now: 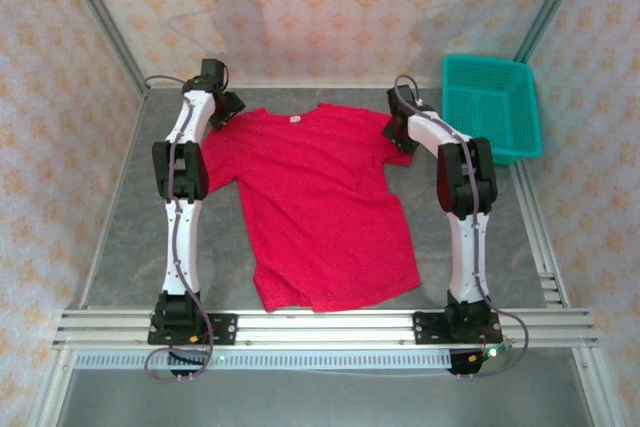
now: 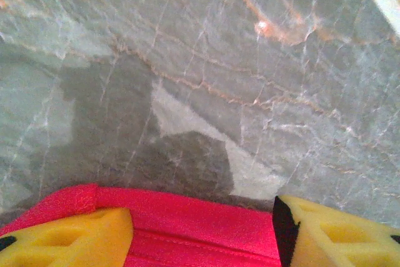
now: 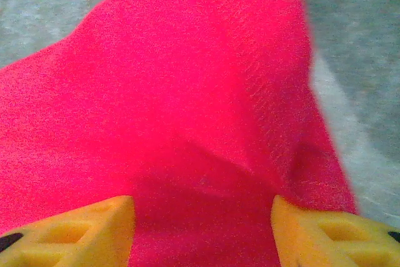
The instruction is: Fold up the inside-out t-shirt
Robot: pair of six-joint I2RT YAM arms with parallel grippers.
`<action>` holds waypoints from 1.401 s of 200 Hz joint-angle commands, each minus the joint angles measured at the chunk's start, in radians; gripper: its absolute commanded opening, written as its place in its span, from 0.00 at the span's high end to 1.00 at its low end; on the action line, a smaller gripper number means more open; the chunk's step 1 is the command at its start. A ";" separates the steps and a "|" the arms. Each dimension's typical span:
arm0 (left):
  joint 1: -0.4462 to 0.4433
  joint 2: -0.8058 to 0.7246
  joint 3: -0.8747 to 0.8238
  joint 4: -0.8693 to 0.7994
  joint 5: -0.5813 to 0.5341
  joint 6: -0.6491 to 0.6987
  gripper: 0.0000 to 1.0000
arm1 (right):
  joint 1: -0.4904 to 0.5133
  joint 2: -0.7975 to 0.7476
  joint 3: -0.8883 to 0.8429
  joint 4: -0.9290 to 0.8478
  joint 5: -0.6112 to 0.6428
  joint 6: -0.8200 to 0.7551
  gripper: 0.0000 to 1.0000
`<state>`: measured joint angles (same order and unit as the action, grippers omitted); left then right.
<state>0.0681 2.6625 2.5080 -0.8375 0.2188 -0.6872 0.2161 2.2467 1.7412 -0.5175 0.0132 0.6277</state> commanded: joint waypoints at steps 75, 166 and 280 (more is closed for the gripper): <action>-0.211 -0.367 -0.418 0.063 -0.025 0.141 0.22 | 0.107 -0.076 0.029 0.078 -0.198 -0.046 0.37; -0.202 -0.064 -0.220 0.007 0.052 0.103 0.22 | 0.072 0.172 0.125 0.175 -0.296 0.090 0.38; -0.147 -0.077 0.125 0.097 0.122 0.110 0.17 | -0.001 0.262 0.739 -0.172 -0.357 -0.114 0.32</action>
<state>-0.0837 2.8136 2.7350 -0.6693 0.3664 -0.6888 0.1841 2.7220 2.5847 -0.5507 -0.3450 0.6312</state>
